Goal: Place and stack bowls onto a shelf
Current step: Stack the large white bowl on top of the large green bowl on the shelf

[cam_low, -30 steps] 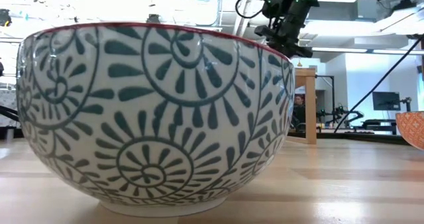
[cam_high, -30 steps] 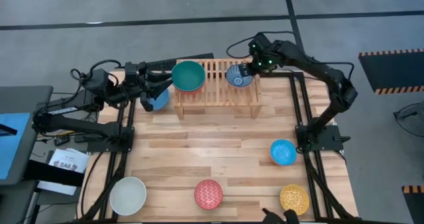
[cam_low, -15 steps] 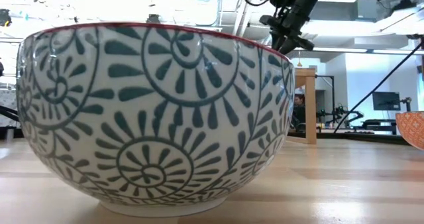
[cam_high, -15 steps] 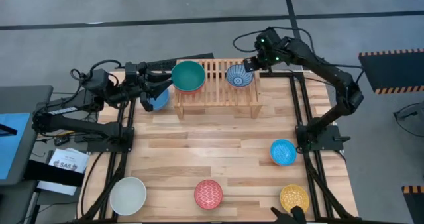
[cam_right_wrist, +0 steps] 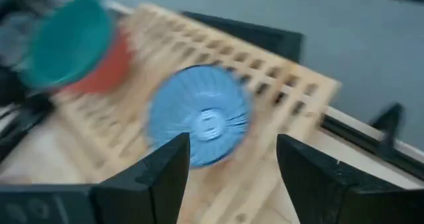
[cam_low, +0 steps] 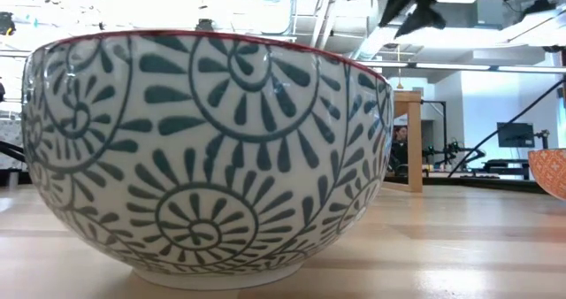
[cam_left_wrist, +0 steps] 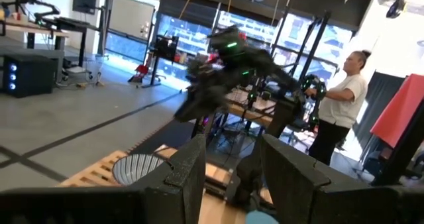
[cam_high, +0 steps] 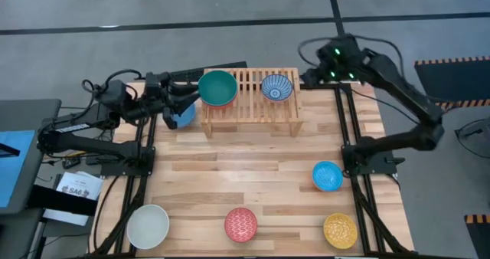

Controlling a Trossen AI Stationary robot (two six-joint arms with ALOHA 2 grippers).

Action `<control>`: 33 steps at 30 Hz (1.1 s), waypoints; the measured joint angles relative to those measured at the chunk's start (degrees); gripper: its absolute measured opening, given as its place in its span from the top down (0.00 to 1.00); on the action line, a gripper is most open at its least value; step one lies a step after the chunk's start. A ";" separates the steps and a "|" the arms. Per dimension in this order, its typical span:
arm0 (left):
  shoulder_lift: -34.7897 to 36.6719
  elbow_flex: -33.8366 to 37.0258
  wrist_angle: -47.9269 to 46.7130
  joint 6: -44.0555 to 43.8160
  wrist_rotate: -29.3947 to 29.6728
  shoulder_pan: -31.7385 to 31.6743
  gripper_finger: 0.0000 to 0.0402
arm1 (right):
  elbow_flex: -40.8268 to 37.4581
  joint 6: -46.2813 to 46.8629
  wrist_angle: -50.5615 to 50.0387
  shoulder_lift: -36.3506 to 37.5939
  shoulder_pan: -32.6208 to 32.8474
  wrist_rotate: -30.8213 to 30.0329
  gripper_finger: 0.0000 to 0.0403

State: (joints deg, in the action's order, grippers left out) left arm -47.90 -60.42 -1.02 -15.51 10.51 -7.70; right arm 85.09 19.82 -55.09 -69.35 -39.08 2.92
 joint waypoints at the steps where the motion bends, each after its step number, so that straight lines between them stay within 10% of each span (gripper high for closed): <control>1: 0.00 0.00 -0.51 0.00 0.01 0.00 0.68 | -1.18 0.01 0.99 1.94 1.69 0.03 0.37; 14: 0.00 0.00 -3.86 1.38 -0.01 0.00 0.68 | -15.88 -0.55 34.00 17.33 28.18 -2.91 0.37; 33: 0.00 0.00 -7.12 -0.18 -4.93 0.02 0.68 | -15.88 -1.30 35.83 14.27 29.72 -3.09 0.37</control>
State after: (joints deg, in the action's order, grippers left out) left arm -47.90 -60.42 -8.14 -15.69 5.58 -7.68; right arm 69.21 18.52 -19.26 -55.08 -9.37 -0.17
